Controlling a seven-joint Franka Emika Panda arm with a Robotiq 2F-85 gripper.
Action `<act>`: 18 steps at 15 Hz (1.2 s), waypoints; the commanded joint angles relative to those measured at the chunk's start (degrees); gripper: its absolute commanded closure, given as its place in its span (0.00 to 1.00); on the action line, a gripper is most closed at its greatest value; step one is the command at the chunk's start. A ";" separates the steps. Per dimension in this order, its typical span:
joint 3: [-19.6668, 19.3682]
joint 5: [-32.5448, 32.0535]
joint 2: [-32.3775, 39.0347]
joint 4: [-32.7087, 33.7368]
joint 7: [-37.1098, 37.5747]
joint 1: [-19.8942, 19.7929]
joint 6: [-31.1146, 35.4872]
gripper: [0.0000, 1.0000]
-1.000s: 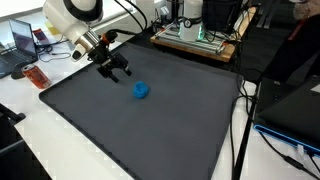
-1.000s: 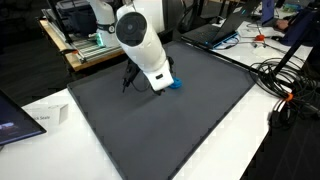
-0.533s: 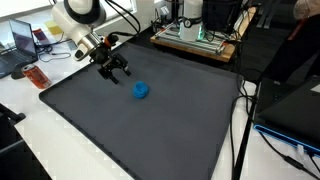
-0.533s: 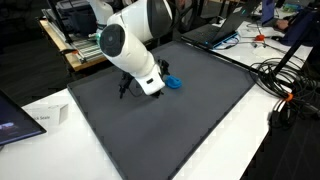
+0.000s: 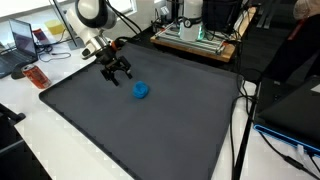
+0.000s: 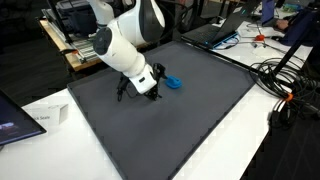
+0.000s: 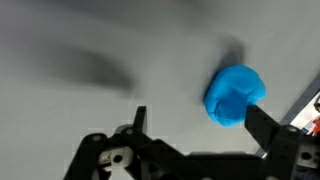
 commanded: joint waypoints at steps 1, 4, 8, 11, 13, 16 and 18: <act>0.43 6.09 -5.87 -9.15 -7.30 -0.35 6.35 0.00; 0.24 11.34 -8.73 -13.72 -13.04 -0.02 9.38 0.00; -0.28 20.53 -13.92 -19.96 -21.29 1.16 11.88 0.00; -1.66 27.52 -18.37 -24.34 -26.32 3.70 13.93 0.00; -2.67 30.87 -21.08 -26.69 -29.05 5.79 14.82 0.00; -4.15 33.95 -24.69 -29.77 -29.48 9.54 17.47 0.00; -4.83 34.46 -26.41 -31.30 -28.09 12.03 20.18 0.00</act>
